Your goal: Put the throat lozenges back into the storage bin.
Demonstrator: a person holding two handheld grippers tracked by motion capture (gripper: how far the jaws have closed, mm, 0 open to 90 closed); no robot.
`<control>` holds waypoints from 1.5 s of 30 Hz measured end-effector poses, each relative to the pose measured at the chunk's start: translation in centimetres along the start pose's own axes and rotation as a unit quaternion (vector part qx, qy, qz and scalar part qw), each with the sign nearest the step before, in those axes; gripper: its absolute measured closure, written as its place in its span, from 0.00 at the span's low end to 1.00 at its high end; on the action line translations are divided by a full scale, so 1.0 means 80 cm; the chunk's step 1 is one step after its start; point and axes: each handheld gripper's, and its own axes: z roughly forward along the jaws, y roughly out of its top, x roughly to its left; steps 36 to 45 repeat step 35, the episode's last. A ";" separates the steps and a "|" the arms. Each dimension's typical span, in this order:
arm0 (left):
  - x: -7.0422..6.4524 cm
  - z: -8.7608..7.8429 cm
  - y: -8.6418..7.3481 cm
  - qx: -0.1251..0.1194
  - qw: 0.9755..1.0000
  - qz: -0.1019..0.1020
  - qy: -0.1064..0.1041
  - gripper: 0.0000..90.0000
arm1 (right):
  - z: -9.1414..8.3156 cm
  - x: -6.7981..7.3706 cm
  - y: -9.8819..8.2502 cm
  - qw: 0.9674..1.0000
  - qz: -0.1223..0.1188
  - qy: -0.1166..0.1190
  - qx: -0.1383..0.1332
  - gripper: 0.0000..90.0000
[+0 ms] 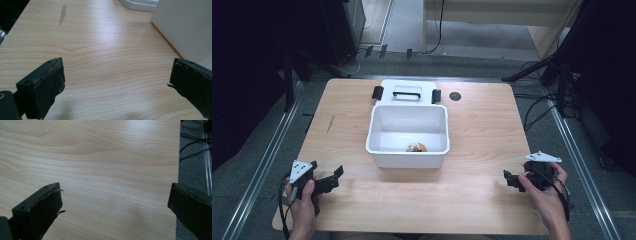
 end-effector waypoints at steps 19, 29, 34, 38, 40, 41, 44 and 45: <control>0.000 0.000 0.000 0.001 1.000 0.001 0.002 0.00 | -0.021 -0.031 -0.075 0.993 0.073 -0.004 -0.092 0.00; 0.001 0.000 0.000 0.001 1.000 -0.005 0.001 0.00 | -0.025 -0.038 -0.095 0.985 0.104 -0.006 -0.139 0.00; 0.001 0.000 0.000 0.000 1.000 -0.006 0.001 0.00 | -0.027 -0.040 -0.098 0.982 0.112 -0.002 -0.149 0.00; 0.001 0.000 0.001 0.001 1.000 -0.006 0.000 0.00 | -0.027 -0.040 -0.098 0.982 0.112 -0.003 -0.149 0.00; 0.001 0.000 0.001 0.001 1.000 -0.006 0.000 0.00 | -0.027 -0.040 -0.098 0.982 0.112 -0.003 -0.149 0.00; 0.001 0.000 0.001 0.001 1.000 -0.006 0.000 0.00 | -0.027 -0.040 -0.098 0.982 0.112 -0.003 -0.149 0.00; 0.001 0.000 0.001 0.001 1.000 -0.006 0.000 0.00 | -0.027 -0.040 -0.098 0.982 0.112 -0.003 -0.149 0.00; 0.001 0.000 0.001 0.001 1.000 -0.006 0.000 0.00 | -0.027 -0.040 -0.098 0.982 0.112 -0.003 -0.149 0.00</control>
